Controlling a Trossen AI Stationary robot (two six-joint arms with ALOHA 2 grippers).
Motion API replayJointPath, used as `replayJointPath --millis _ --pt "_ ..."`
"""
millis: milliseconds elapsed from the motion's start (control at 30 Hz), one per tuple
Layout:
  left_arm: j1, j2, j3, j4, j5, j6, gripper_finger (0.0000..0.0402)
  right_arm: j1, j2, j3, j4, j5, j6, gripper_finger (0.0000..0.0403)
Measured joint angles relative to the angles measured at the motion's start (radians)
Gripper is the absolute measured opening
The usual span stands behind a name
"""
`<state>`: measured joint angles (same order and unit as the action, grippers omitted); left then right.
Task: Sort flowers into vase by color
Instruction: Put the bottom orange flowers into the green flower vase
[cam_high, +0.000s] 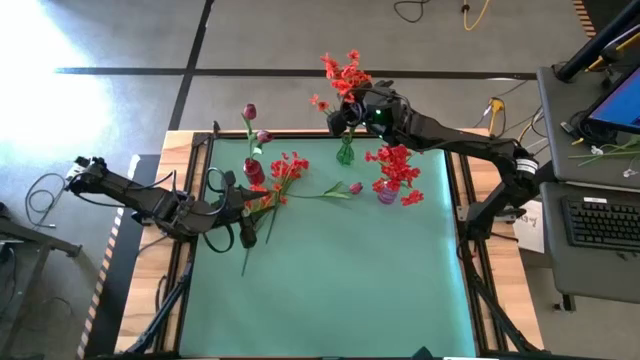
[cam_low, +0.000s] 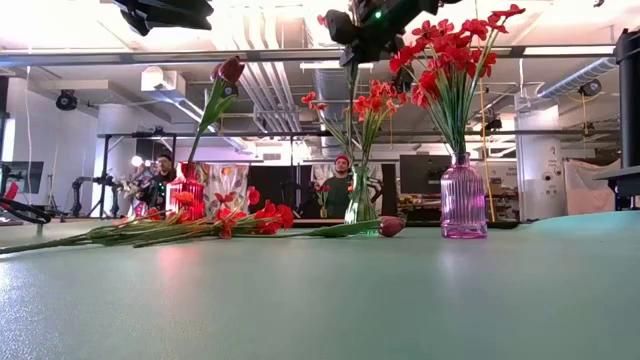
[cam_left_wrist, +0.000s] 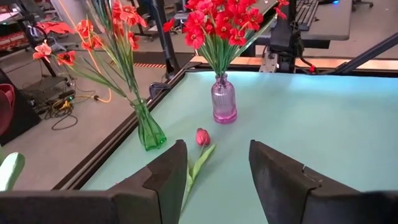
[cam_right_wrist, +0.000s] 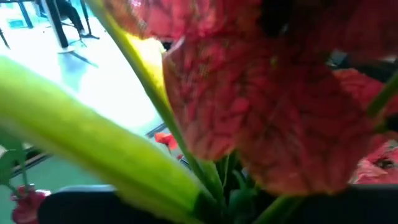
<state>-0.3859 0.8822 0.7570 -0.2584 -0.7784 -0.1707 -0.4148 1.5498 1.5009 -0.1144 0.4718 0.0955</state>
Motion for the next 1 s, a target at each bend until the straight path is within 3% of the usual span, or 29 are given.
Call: replayJointPath --millis 1000 --pt "0.0 0.0 0.0 -0.022 -0.001 0.0 0.0159 -0.032 0.079 -0.002 -0.028 0.003 0.008 0.0018"
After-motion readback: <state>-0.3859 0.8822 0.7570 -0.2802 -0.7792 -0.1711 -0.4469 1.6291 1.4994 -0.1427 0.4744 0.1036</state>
